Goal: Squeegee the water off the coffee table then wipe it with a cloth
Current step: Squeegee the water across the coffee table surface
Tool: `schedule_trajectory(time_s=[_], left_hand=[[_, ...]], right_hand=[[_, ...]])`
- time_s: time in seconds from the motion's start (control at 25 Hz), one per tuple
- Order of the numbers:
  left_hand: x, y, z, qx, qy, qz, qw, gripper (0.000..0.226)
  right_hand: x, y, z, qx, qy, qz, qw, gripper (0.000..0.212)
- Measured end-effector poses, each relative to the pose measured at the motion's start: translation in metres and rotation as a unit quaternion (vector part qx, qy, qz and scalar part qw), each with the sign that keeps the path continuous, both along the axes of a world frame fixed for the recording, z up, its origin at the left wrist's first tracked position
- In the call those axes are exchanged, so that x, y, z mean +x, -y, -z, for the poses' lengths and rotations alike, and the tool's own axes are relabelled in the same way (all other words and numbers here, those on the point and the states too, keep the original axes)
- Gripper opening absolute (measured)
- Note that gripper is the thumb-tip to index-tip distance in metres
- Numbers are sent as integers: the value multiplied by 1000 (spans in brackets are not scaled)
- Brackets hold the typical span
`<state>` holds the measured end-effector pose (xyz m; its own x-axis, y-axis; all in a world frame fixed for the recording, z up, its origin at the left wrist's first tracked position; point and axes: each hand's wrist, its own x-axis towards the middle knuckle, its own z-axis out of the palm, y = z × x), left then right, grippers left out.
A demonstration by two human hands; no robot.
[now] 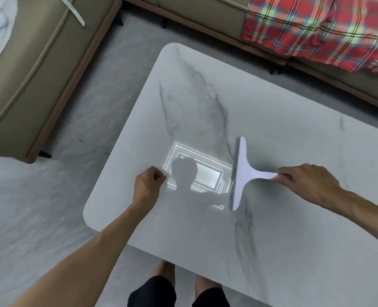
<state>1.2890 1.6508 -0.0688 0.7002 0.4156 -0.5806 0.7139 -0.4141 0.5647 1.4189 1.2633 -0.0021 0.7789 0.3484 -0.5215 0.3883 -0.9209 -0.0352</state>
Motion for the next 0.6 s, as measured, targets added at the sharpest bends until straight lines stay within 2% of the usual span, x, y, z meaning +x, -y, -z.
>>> schedule_trajectory(time_s=[0.08, 0.16, 0.28, 0.4, 0.48, 0.6], left_hand=[[2, -4, -4, 14, 14, -36, 999, 4], [1, -15, -6, 39, 19, -93, 995, 13], [-3, -39, -7, 73, 10, -193, 978, 9], [-3, -61, -2, 123, -6, -213, 969, 6], [1, -66, 2, 140, -7, -224, 964, 12], [14, -54, 6, 157, -29, -196, 968, 24]], right_hand=[[9, -35, 0, 44, -16, -35, 998, 37], [19, -97, 12, 92, -55, -92, 990, 30], [21, -210, 44, 132, -119, -153, 972, 33], [19, -295, 64, 178, -166, -165, 956, 35], [31, -318, 72, 188, -157, -169, 955, 33], [65, -294, 76, 181, -120, -127, 968, 34]])
